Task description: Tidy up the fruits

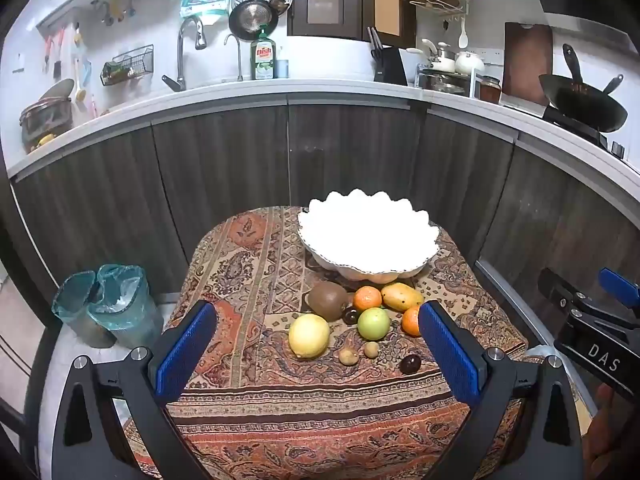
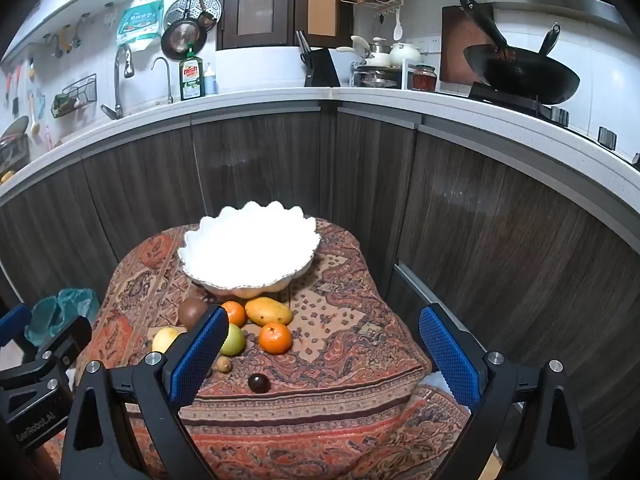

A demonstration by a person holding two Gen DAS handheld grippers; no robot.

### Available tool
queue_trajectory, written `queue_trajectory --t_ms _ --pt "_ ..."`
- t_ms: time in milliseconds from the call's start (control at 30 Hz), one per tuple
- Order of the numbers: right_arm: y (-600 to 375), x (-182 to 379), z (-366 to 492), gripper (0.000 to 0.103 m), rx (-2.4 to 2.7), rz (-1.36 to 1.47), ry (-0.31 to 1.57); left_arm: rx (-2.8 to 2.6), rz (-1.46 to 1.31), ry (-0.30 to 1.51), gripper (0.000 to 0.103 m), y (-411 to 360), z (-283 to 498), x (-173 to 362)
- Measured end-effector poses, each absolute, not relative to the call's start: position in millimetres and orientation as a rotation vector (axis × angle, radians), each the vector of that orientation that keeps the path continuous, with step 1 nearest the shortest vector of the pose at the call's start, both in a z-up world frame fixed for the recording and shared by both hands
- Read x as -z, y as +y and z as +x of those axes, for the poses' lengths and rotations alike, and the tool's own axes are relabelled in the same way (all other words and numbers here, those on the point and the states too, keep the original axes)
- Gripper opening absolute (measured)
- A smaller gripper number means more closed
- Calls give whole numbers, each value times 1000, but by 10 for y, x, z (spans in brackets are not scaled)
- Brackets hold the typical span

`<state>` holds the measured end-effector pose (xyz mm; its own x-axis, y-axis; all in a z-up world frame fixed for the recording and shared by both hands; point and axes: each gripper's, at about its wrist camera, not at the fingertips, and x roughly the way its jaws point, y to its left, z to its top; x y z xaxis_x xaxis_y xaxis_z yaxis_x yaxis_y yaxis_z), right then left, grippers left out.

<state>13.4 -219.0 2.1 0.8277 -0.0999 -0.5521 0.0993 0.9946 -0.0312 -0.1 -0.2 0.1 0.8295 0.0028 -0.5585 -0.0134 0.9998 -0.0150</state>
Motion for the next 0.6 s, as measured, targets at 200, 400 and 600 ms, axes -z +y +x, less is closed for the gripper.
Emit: queue_trajectory --t_ms 200,400,600 --pt "-2192 -21 133 97 104 1 586 -7 -21 591 103 -5 -15 -3" --pt "-2193 -21 132 97 104 1 586 -8 -20 596 103 -21 -16 -9" --pt "-2193 -22 133 97 105 0 586 -4 -26 599 103 1 -5 -4"
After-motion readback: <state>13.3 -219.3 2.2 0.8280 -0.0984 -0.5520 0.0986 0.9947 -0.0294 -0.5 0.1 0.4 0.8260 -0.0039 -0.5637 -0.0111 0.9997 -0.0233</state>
